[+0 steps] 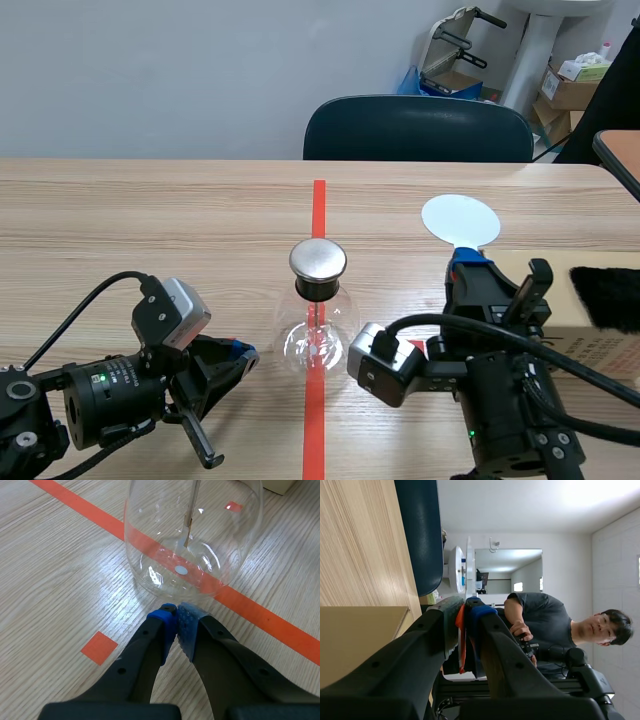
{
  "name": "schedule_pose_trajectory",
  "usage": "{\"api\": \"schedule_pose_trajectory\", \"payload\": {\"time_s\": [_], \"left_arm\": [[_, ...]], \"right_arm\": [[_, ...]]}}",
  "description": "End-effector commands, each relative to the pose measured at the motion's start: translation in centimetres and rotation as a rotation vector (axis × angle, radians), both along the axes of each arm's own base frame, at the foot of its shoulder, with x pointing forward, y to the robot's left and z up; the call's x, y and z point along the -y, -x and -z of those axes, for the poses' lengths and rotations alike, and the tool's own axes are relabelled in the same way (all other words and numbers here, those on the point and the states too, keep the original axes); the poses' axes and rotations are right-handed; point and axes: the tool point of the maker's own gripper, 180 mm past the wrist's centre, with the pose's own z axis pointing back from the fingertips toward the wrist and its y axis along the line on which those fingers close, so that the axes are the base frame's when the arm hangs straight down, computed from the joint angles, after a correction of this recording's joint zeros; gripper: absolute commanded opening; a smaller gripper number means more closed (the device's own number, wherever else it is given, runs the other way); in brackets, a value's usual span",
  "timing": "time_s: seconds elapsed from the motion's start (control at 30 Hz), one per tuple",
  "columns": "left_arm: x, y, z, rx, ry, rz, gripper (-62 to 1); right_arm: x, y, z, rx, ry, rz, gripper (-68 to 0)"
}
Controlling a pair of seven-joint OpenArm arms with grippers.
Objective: Do the electroscope experiment
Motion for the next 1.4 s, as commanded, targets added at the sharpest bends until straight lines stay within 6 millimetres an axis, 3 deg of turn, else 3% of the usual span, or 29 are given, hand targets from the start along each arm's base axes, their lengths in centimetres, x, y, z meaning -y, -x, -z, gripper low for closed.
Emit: {"api": "schedule_pose_trajectory", "payload": {"time_s": [0.0, 0.37, 0.83, 1.37], "left_arm": [[0.8, -0.3, -1.0, 0.022, 0.037, 0.003, -56.9], [0.8, -0.3, -1.0, 0.022, 0.037, 0.003, -56.9], [0.7, -0.4, -1.0, 0.026, 0.034, -0.002, -56.9], [0.7, -0.4, -1.0, 0.026, 0.034, -0.002, -56.9]], "right_arm": [[0.0, -0.4, -1.2, 0.040, -0.001, -0.015, -65.8], [-3.5, 0.5, -1.2, 0.051, 0.030, -0.212, -65.8], [-8.6, 3.1, -0.9, 0.053, 0.061, -0.527, -65.8], [-9.4, 3.8, -0.8, 0.053, 0.067, -0.590, -65.8]]}}
